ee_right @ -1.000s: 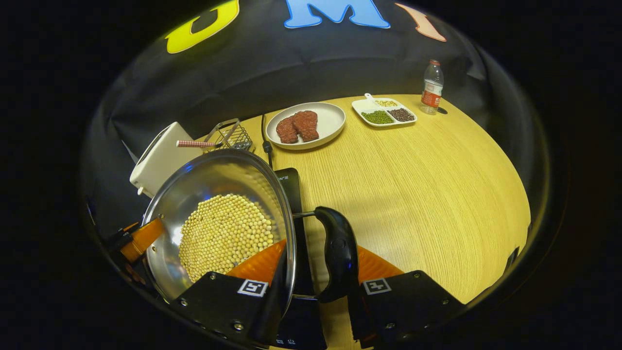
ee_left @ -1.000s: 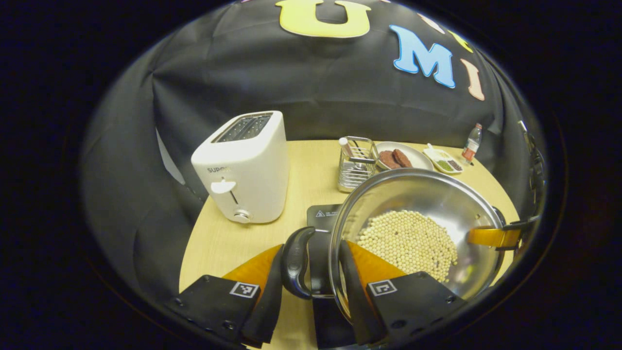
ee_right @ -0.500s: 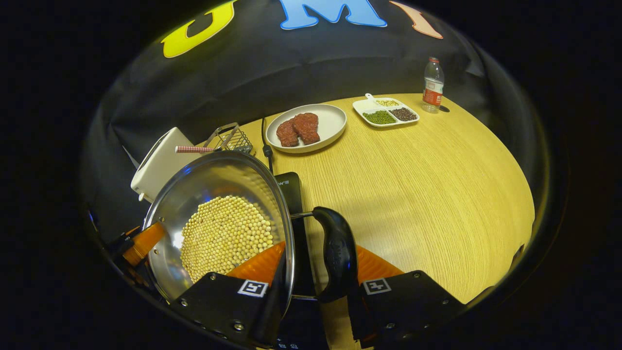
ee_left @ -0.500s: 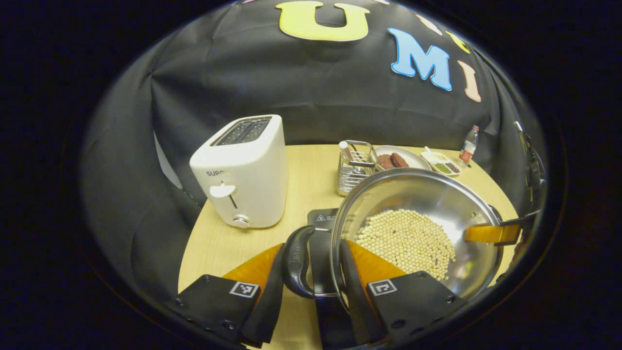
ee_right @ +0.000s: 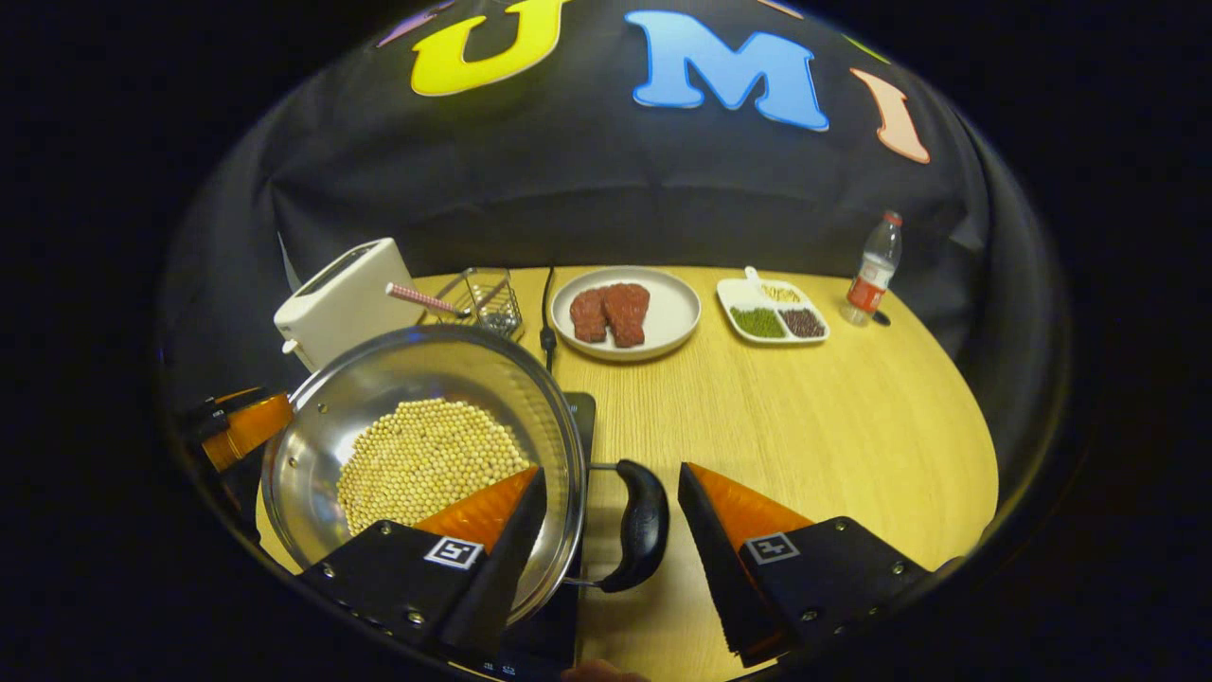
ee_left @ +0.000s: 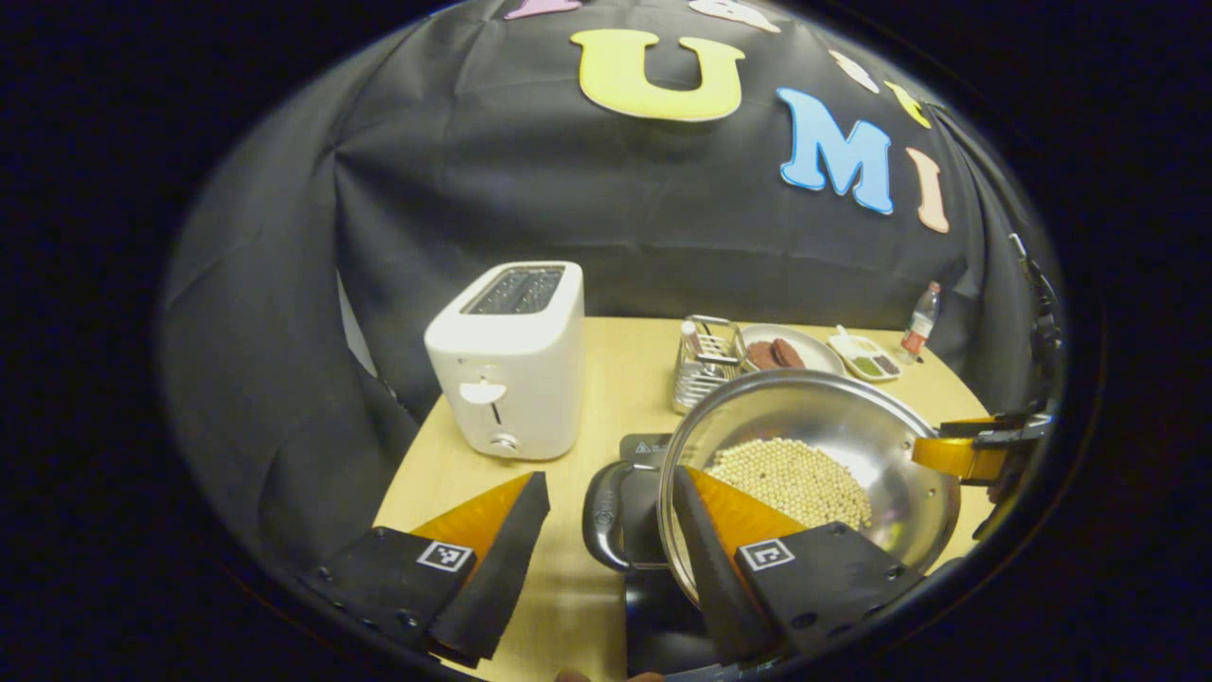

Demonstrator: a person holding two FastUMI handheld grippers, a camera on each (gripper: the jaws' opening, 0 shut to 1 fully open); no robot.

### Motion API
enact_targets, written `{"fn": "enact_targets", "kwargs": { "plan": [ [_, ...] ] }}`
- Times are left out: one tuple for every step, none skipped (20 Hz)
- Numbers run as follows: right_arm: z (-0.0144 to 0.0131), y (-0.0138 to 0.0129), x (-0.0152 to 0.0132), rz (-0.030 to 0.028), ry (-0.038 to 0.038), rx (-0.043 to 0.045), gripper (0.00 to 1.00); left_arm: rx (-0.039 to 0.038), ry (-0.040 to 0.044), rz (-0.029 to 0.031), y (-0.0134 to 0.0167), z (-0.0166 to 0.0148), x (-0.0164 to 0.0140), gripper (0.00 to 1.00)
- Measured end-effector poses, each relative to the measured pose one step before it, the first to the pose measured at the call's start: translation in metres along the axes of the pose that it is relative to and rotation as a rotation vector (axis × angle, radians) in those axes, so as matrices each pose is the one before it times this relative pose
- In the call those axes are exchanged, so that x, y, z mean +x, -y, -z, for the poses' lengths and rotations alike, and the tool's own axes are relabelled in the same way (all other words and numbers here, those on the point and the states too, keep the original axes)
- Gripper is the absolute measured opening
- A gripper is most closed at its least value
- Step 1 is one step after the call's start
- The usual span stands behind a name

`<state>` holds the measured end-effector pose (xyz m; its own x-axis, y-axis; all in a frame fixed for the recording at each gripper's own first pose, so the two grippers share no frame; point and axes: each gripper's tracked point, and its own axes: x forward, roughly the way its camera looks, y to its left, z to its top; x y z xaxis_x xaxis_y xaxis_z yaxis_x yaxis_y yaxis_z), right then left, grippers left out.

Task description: First push the handle of the pot to place it horizontally, then grasp the pot with both hands and set it on the induction cooktop.

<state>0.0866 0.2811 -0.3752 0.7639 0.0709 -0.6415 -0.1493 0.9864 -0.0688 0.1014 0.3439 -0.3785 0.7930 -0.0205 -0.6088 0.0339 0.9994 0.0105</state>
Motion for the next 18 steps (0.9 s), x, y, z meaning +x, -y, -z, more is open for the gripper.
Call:
{"fn": "enact_targets", "kwargs": {
  "plan": [
    [-0.01512, 0.00538, -0.01267, -0.00307, 0.0528, -0.00688, 0.85, 0.00688, 0.03558, 0.00766, 0.00805, -0.01246, -0.01481, 0.87],
    [-0.01755, 0.0062, -0.01265, -0.00589, 0.05974, -0.00217, 0.85, 0.00918, 0.03609, -0.00014, 0.00737, -0.01336, -0.01469, 0.88],
    [-0.01818, 0.00644, -0.01304, -0.00559, 0.05733, -0.00196, 0.85, 0.00835, 0.03441, -0.00442, 0.00839, -0.01635, -0.01904, 0.87],
    [-0.01702, 0.0085, -0.01308, -0.0012, 0.05407, -0.00467, 0.85, 0.00575, 0.03661, -0.0069, 0.01119, -0.01634, -0.01689, 0.87],
    [-0.0177, 0.00819, -0.0122, -0.00462, 0.05079, -0.00658, 0.85, 0.00416, 0.0424, -0.00993, 0.01506, -0.01866, -0.01522, 0.88],
    [-0.01759, 0.00837, -0.01224, -0.0037, 0.04808, -0.01131, 0.85, 0.00236, 0.0434, -0.00962, 0.01675, -0.02052, -0.01628, 0.87],
    [-0.01898, 0.00955, -0.01139, -0.00225, 0.04797, -0.00806, 0.85, -0.00707, 0.04599, 0.00082, 0.01988, -0.02292, -0.01448, 0.88],
    [-0.01672, 0.00996, -0.01051, -0.00083, 0.04233, 0.00133, 0.85, -0.0178, 0.03534, 0.00904, 0.02174, -0.0163, -0.01298, 0.87],
    [-0.01789, 0.00921, -0.01055, -0.00776, 0.03692, 0.01651, 0.85, -0.0214, 0.0266, 0.01147, 0.02558, -0.01609, -0.01158, 0.87],
    [-0.01347, 0.00896, -0.01059, -0.00123, 0.02589, 0.01539, 0.85, -0.01575, 0.02525, 0.00688, 0.02444, -0.0167, -0.01145, 0.87],
    [-0.01936, 0.0093, -0.01243, 0.0066, 0.01714, 0.01207, 0.85, -0.0042, 0.02921, 0.0052, 0.02086, -0.01666, -0.01079, 0.87],
    [-0.00985, 0.01567, -0.00784, 0.00719, 0.01146, 0.0093, 0.85, 0.00521, 0.03002, 0.003, 0.02192, -0.01685, -0.00772, 0.87],
    [-0.01243, 0.01164, -0.00999, -0.00202, 0.0173, 0.01346, 0.85, 0.00494, 0.02888, 0.00316, 0.0226, -0.01824, -0.0064, 0.87],
    [-0.01071, 0.01391, -0.00701, 0.00885, 0.01713, 0.00426, 0.85, 0.00415, 0.02591, 0.00084, 0.02131, -0.01514, -0.00629, 0.87],
    [-0.01144, 0.01408, -0.00842, 0.00452, 0.01721, 0.00625, 0.85, 0.00058, 0.02071, 0.00183, 0.0198, -0.01476, -0.00576, 0.87],
    [-0.01007, 0.01511, -0.0095, 0.01025, 0.01061, 0.00244, 0.85, -0.00256, 0.02324, -0.00187, 0.01689, -0.01143, -0.0048, 0.87],
    [-0.00945, 0.01338, -0.00812, 0.00584, 0.01203, 0.00768, 0.85, -0.00636, 0.024, 0.00228, 0.01659, -0.01205, -0.00319, 0.87],
    [-0.00808, 0.0146, -0.00699, 0.00439, 0.00909, 0.00794, 0.85, -0.00474, 0.01996, 0.00286, 0.017, -0.0098, -0.00305, 0.87]
  ]
}}
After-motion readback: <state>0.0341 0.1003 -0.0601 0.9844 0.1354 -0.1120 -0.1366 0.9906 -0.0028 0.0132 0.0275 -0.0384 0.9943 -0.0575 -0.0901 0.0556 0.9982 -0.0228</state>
